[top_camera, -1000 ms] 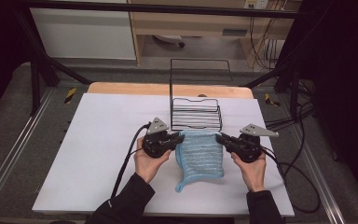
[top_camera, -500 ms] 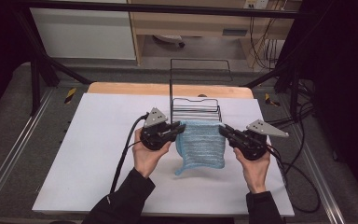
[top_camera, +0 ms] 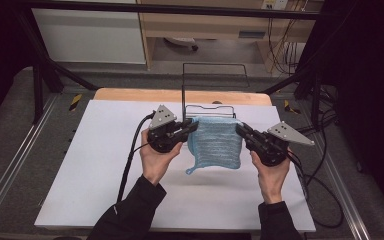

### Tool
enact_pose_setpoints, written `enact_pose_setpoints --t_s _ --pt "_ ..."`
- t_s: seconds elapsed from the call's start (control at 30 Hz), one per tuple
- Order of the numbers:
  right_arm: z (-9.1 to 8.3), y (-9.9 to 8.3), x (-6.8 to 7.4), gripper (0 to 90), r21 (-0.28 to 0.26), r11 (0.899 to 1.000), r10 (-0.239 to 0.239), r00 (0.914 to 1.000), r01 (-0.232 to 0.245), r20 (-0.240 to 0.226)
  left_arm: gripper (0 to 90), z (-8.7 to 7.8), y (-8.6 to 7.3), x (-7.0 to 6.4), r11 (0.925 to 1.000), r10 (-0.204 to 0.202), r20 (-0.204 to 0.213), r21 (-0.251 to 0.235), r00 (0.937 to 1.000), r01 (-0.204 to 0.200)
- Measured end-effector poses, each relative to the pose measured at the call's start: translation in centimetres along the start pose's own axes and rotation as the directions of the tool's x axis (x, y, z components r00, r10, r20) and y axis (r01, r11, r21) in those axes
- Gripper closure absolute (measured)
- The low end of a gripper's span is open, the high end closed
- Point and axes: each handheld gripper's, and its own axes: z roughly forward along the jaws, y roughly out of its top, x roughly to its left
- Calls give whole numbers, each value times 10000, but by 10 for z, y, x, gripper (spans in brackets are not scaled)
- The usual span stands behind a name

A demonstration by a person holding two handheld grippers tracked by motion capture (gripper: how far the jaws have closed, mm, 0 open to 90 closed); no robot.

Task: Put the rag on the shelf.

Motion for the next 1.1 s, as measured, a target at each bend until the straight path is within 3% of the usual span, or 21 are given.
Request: enact_pose_setpoints --t_s 0.43,1.1 --pt "1 25 9 822 -876 9955 -349 9992 363 169 793 -8 24 3 9963 147 -139 -846 9998 -158" --pt "1 71 18 824 -1993 9759 -777 9951 885 614 793 -16 67 6 9783 326 -261 -2037 9991 -372"
